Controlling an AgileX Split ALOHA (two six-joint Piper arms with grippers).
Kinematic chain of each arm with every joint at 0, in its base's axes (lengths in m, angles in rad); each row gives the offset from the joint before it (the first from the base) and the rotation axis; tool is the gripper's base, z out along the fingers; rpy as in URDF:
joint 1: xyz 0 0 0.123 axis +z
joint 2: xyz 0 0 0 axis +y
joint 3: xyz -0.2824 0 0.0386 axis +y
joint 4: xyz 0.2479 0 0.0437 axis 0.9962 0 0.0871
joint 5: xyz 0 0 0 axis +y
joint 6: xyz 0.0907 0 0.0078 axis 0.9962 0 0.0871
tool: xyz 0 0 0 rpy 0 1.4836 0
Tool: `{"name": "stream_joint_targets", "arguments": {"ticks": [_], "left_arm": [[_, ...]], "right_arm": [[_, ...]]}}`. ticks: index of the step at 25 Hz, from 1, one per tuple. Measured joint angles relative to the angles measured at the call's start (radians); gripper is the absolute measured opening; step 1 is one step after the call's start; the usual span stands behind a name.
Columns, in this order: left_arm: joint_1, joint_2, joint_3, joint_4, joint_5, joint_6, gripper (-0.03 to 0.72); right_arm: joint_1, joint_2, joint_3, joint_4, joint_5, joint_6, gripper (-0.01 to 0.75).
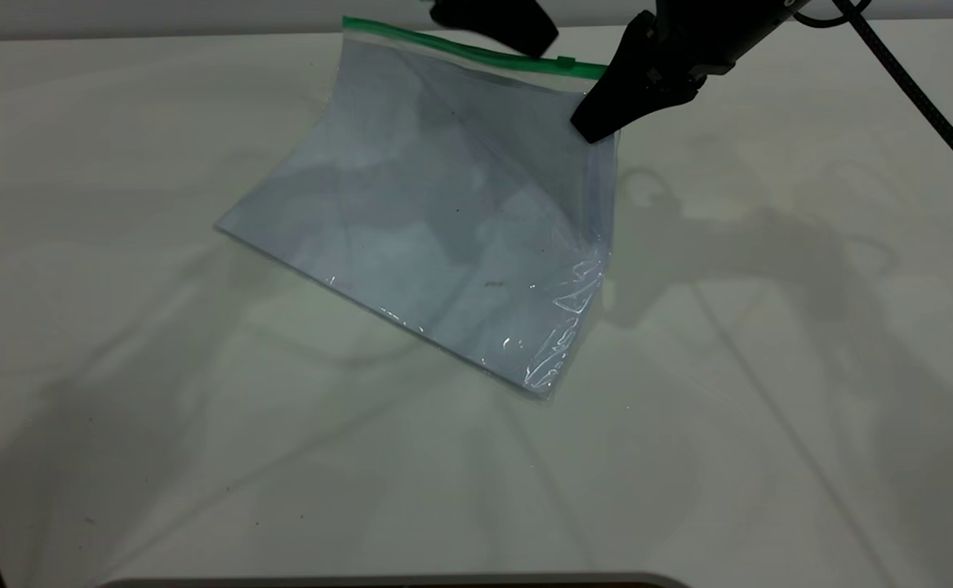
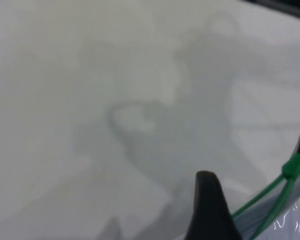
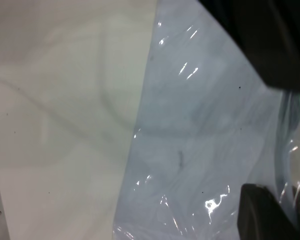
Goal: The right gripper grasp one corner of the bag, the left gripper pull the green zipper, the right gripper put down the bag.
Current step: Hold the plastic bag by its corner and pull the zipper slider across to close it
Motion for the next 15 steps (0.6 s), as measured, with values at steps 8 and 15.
{"name": "stream_joint_targets", "arguments": {"ticks": [8,15], "left_arm": [[-0.047,0.019,-0.008,0.007,0.007,0.008,0.554],[-0.061,0.019,-0.008,0.006,-0.002,0.025,0.502]], "right_arm": [[0.000,0.000,0.000,-0.001,0.000,-0.003,0.033],[0.000,0.000,0.000,-0.001,0.005,-0.004,0.033]]}}
